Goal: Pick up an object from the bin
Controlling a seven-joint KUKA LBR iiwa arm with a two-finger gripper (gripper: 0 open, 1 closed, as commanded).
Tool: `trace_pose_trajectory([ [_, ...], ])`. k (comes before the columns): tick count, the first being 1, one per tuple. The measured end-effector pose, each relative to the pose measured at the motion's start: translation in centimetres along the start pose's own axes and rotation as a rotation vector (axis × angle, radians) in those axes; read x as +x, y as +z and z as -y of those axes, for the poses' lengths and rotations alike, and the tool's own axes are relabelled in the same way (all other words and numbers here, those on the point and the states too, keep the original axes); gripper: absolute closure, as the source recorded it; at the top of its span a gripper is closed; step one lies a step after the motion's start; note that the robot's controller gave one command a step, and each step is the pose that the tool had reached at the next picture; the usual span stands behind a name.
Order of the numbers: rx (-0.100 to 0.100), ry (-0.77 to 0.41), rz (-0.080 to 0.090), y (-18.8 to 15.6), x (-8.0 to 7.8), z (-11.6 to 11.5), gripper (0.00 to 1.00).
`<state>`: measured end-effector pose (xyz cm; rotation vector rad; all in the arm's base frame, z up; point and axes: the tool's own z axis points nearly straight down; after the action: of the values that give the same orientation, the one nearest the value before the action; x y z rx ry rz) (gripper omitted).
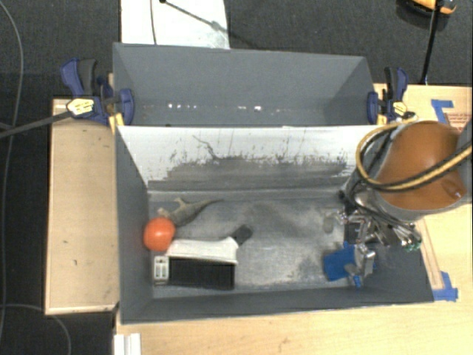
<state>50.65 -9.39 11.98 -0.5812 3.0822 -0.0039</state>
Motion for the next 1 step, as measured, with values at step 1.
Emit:
trace_pose_trajectory([
  [1, -0.006, -0.001, 0.0, 2.16, 0.25, -0.02, 0.0],
])
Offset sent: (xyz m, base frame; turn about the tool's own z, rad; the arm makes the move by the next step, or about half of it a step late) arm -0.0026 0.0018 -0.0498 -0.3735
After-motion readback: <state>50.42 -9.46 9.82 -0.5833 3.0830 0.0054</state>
